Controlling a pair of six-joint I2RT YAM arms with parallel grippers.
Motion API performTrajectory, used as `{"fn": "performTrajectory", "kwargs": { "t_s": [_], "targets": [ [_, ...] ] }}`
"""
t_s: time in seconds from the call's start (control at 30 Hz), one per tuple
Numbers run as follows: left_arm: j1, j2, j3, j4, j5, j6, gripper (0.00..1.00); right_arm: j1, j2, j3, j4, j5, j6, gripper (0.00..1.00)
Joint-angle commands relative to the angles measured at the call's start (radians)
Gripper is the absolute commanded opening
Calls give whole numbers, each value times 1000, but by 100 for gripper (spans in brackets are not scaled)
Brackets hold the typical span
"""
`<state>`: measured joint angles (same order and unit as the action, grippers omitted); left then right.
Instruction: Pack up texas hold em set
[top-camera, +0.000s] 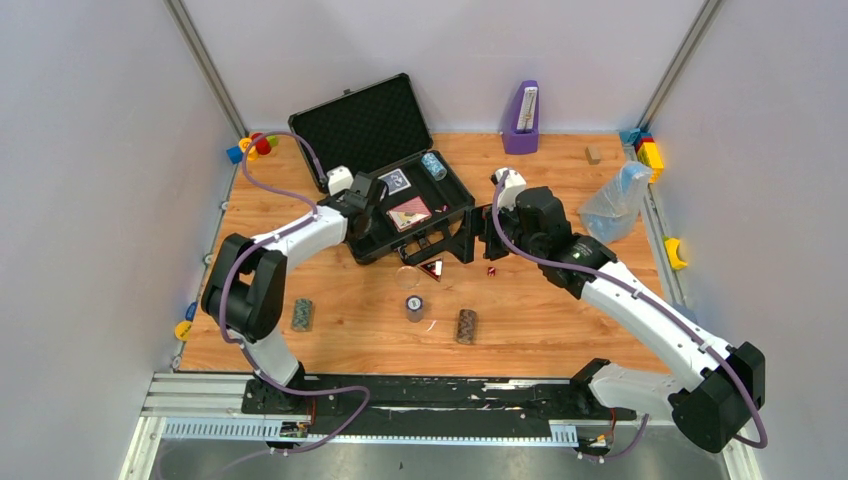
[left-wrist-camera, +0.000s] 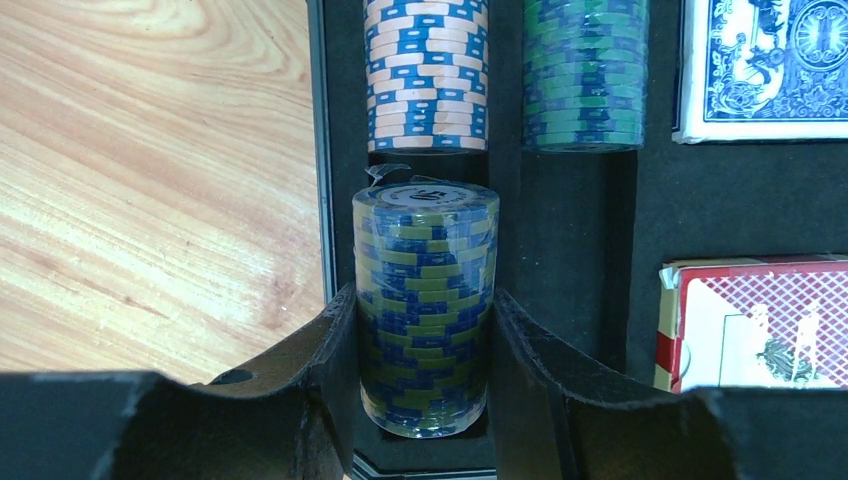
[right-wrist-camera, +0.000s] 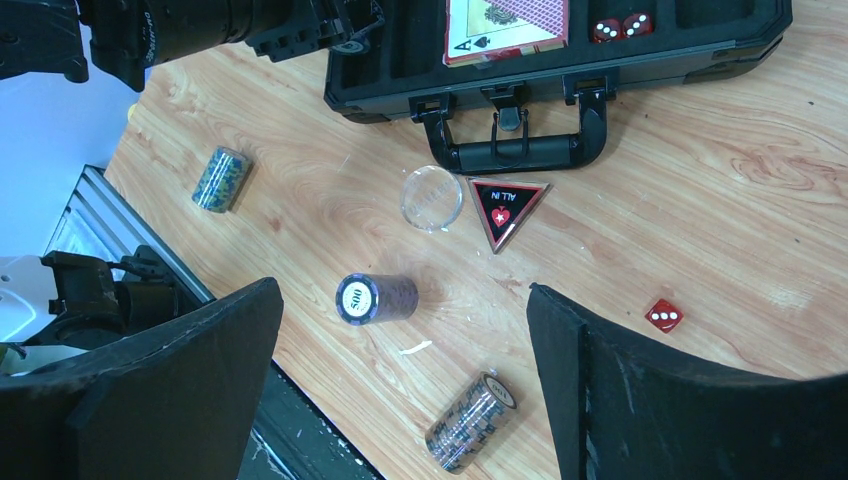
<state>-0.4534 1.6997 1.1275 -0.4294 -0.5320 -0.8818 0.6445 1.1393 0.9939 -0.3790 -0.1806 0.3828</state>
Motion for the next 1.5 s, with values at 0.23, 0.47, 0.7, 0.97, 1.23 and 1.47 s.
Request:
{"fn": "performTrajectory", "kwargs": {
  "t_s": [0.23, 0.47, 0.7, 0.97, 1.23, 1.47],
  "targets": [
    [31, -26, 58, 53, -9, 27, 73, -3, -7, 0, 46, -4, -18, 94],
    [31, -82, 71, -30, -15, 70, 99, -4, -10, -7, 47, -21, -16, 94],
    [32, -288, -54, -155, -100, 40, 99, -2, 5, -64, 56, -161, -28, 99],
    [32, -436, -201, -372, -89, -90, 100, 33, 30, -136, 129, -238, -30, 100],
    [37, -510, -299, -417, -46, -93, 100, 34, -10, -164, 153, -252, -24, 100],
    [195, -620, -410, -408, 82, -139, 100, 34, -56, -192, 161, -269, -10, 100]
  ]
}}
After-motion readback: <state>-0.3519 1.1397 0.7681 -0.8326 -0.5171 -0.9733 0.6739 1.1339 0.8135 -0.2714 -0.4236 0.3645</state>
